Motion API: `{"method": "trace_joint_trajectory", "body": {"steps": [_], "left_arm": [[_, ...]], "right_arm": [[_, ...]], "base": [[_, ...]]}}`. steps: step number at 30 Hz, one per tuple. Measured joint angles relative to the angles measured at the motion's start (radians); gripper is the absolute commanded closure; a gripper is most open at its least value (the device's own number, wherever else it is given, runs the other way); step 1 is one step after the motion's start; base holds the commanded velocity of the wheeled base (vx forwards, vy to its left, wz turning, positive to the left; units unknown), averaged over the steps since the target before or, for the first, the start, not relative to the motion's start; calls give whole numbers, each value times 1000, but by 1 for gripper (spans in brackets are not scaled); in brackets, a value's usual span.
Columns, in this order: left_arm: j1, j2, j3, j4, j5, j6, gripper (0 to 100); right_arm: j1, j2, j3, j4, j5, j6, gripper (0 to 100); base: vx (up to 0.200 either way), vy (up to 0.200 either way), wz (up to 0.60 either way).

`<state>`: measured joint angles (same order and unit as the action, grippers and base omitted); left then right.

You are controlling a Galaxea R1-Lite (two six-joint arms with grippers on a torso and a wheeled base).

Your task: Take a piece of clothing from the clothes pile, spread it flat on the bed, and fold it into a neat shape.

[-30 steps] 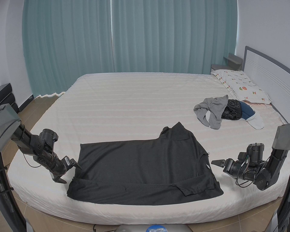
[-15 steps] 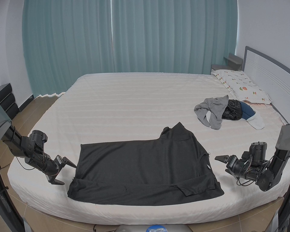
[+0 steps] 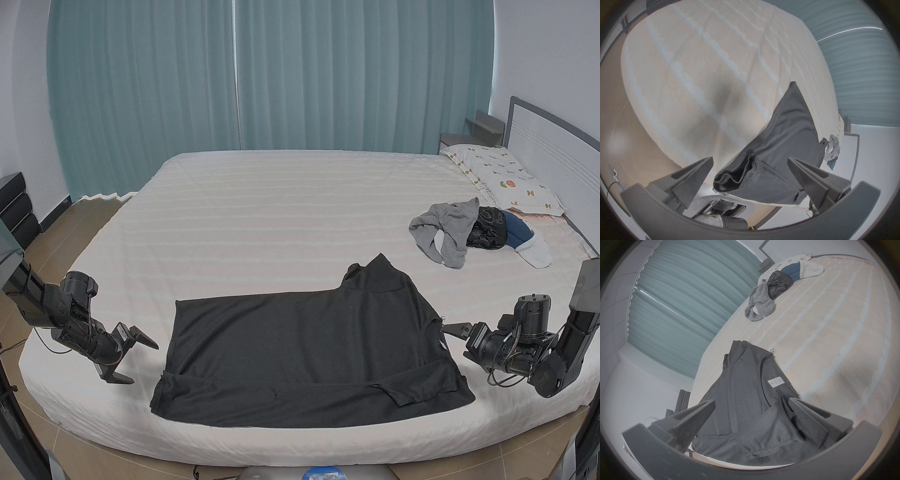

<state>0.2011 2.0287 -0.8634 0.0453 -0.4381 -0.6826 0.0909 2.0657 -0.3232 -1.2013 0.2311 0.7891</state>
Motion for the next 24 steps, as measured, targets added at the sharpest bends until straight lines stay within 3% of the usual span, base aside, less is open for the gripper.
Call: {"method": "trace_joint_trajectory", "body": {"steps": [2,12,24], "left_arm": [[-1,-4,2,-2,0,0,0],[-18,-17,-32,-9,6,1,0],[-83,61,-244,-11,12,1,0]], "right_arm": [[6,-1,0,0,-1,1,0],[18,-5,0,0,0,0,0],[24,-6,0,0,0,0,0]], "base": [[200,0,0],[0,0,0],[0,0,0]]}}
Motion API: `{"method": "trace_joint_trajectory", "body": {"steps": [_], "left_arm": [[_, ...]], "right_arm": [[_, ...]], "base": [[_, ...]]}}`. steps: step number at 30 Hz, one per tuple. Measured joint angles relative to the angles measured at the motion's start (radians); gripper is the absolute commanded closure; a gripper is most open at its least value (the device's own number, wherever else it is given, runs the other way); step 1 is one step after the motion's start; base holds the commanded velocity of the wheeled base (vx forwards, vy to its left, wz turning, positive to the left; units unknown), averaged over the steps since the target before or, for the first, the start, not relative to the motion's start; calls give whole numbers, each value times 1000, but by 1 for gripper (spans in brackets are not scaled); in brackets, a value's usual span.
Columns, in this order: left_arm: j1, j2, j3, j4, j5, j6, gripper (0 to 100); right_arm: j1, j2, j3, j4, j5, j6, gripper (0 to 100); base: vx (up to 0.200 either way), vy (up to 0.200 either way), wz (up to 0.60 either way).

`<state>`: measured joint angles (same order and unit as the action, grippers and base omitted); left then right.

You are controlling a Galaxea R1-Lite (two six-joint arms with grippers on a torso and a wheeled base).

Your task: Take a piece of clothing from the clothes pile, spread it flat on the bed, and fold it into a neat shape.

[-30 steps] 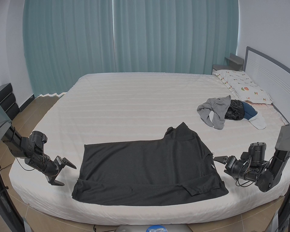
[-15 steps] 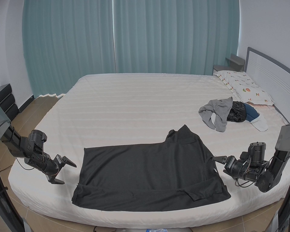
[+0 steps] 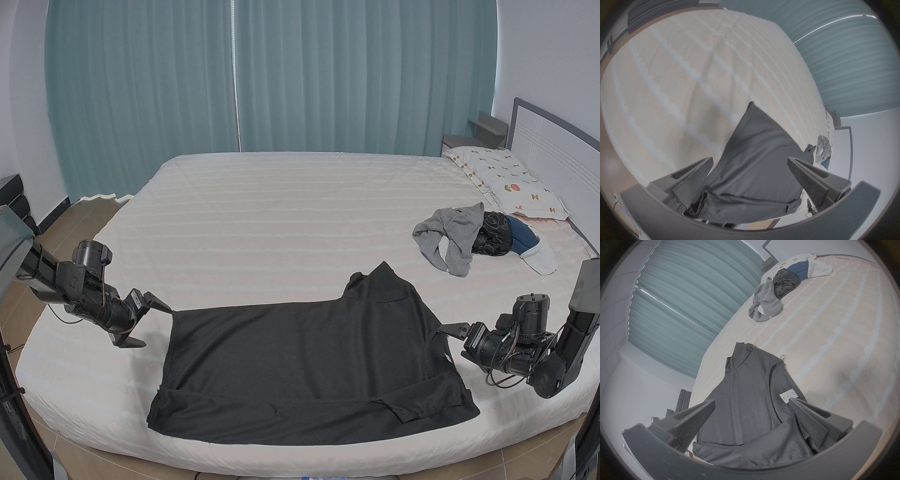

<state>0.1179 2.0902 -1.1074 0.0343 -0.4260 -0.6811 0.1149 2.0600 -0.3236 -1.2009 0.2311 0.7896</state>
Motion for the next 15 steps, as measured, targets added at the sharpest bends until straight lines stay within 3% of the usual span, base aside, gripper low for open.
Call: {"method": "trace_joint_trajectory", "body": {"steps": [4,15], "left_arm": [[-14,68,-82,-34,0,5,0],[-37,255,-200,-280,45,58,0]], "right_arm": [[8,0,1,0,0,0,0],[22,1,2,1,-1,-1,0]], "base": [[0,0,0],[0,0,0]]}}
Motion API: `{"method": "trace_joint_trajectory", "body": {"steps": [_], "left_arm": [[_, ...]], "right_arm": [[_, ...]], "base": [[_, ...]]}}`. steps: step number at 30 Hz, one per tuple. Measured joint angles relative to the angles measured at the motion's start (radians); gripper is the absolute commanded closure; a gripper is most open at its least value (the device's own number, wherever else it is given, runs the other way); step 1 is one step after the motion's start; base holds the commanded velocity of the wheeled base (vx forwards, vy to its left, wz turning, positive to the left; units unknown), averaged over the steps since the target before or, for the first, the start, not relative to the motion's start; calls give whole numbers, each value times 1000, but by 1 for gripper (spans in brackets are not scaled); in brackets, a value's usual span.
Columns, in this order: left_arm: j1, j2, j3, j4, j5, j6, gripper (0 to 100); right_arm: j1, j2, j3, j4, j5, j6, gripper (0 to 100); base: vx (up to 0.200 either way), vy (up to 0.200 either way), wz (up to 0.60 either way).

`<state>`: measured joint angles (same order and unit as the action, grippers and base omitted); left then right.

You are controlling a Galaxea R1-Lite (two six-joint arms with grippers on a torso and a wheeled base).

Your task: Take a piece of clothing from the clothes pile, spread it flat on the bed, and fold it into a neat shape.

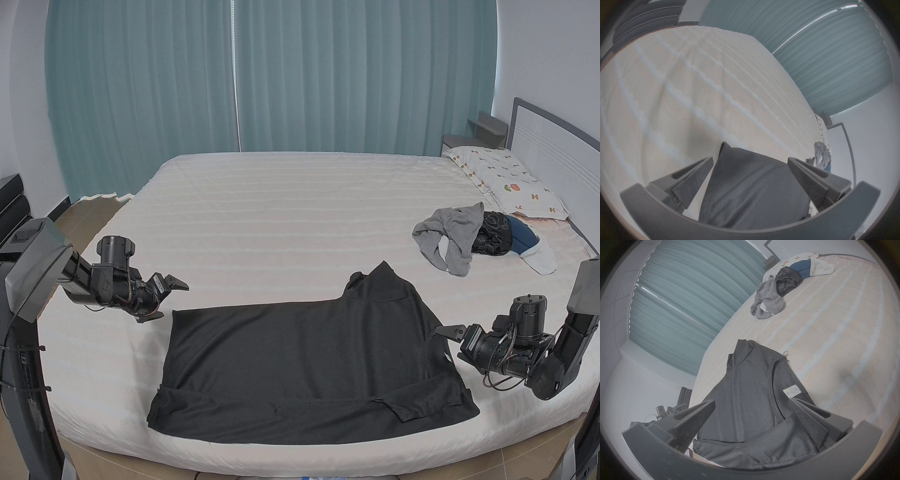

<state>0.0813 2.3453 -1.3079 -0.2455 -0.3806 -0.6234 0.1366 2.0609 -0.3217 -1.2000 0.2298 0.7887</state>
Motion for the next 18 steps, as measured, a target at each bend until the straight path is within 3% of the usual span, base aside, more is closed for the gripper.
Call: {"method": "trace_joint_trajectory", "body": {"steps": [12,13,18], "left_arm": [[-9,113,-87,-20,11,9,0],[-11,117,-88,-22,11,10,100],[-17,137,-97,-28,29,13,100]], "right_arm": [[1,8,-3,1,0,0,0],[1,9,-6,0,0,0,0],[1,13,-17,1,0,0,0]], "base": [[0,0,0],[0,0,0],[0,0,0]]}}
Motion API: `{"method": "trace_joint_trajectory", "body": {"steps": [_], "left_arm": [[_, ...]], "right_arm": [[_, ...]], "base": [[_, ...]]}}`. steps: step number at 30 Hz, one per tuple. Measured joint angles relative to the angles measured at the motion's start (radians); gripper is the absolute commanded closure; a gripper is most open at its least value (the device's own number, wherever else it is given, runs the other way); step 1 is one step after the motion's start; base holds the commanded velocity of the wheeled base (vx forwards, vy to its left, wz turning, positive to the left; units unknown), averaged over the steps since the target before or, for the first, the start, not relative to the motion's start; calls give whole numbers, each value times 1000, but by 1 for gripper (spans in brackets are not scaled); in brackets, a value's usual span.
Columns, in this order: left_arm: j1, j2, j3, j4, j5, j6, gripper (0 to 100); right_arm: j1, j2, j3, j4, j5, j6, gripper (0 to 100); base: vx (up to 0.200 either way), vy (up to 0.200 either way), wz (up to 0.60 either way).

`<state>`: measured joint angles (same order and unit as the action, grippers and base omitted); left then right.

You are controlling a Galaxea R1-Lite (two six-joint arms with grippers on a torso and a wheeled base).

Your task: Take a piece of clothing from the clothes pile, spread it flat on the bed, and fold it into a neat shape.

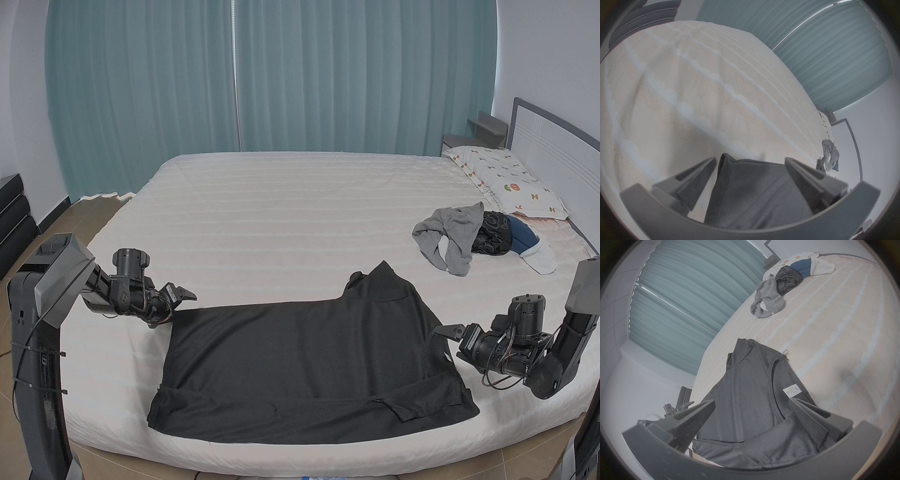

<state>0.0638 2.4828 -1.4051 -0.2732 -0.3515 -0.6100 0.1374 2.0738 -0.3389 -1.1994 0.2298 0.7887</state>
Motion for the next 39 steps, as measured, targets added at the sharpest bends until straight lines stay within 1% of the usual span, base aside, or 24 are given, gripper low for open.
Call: {"method": "trace_joint_trajectory", "body": {"steps": [6,12,15,16,18,24,27,28,32,39], "left_arm": [[-2,13,-5,-30,61,-9,100],[-1,11,-5,-61,114,-65,100],[-1,5,-3,-72,129,-94,100],[-1,1,-1,-77,135,-107,100],[0,-3,0,-80,140,-119,100],[0,-21,3,-93,150,-159,100],[0,-30,4,-94,153,-170,100],[0,-34,5,-95,154,-174,100],[1,-42,9,-97,156,-181,100],[2,-51,17,-98,157,-186,100]], "right_arm": [[0,19,-61,15,-6,-3,0],[-6,60,-213,94,-8,-11,0],[-7,94,-329,149,-10,-20,0],[-6,115,-394,187,-10,-29,0],[-6,135,-454,225,-10,-41,0],[-9,239,-736,415,-11,-117,0],[-10,288,-850,500,-10,-149,0],[-11,317,-910,548,-10,-169,0],[-16,387,-1049,640,-7,-213,0],[-30,522,-1271,736,-3,-242,0]], "base": [[0,0,0],[0,0,0],[0,0,0],[0,0,0],[0,0,0],[0,0,0],[0,0,0],[0,0,0],[0,0,0],[0,0,0]]}}
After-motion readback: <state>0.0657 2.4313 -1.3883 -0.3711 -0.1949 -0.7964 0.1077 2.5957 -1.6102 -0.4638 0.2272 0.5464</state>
